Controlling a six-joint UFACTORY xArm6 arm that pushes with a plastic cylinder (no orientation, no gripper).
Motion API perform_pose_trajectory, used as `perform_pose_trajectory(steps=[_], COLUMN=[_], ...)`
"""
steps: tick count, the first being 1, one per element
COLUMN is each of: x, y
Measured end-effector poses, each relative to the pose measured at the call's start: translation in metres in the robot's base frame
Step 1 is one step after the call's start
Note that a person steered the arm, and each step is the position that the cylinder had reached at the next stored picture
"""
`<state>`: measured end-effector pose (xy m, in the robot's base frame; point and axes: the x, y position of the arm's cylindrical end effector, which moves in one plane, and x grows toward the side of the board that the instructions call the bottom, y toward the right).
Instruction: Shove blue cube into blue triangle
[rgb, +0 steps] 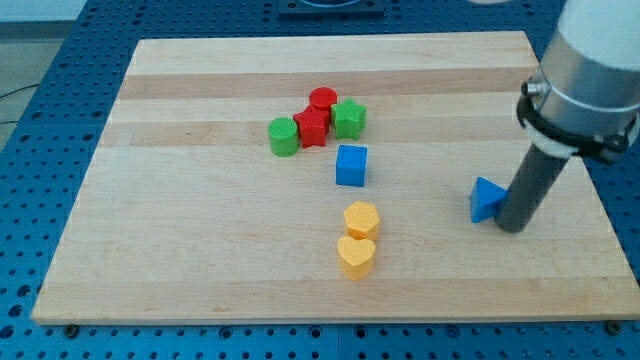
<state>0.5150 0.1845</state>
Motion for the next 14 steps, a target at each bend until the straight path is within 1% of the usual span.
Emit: perform_pose_trajectory(steps=[1, 2, 3, 4, 5, 6, 7, 8, 9, 10, 11, 12, 13, 14], x=[-0.016, 0.016, -0.032, -0.063, -0.063, -0.049, -0.042, -0.056, -0.087, -0.089, -0.088, -0.108, -0.09, -0.041], y=[-0.058, -0.058, -0.124, -0.157, -0.202, -0.226, -0.273, -0.305, -0.301, -0.259, -0.188, -0.188, -0.163, -0.138])
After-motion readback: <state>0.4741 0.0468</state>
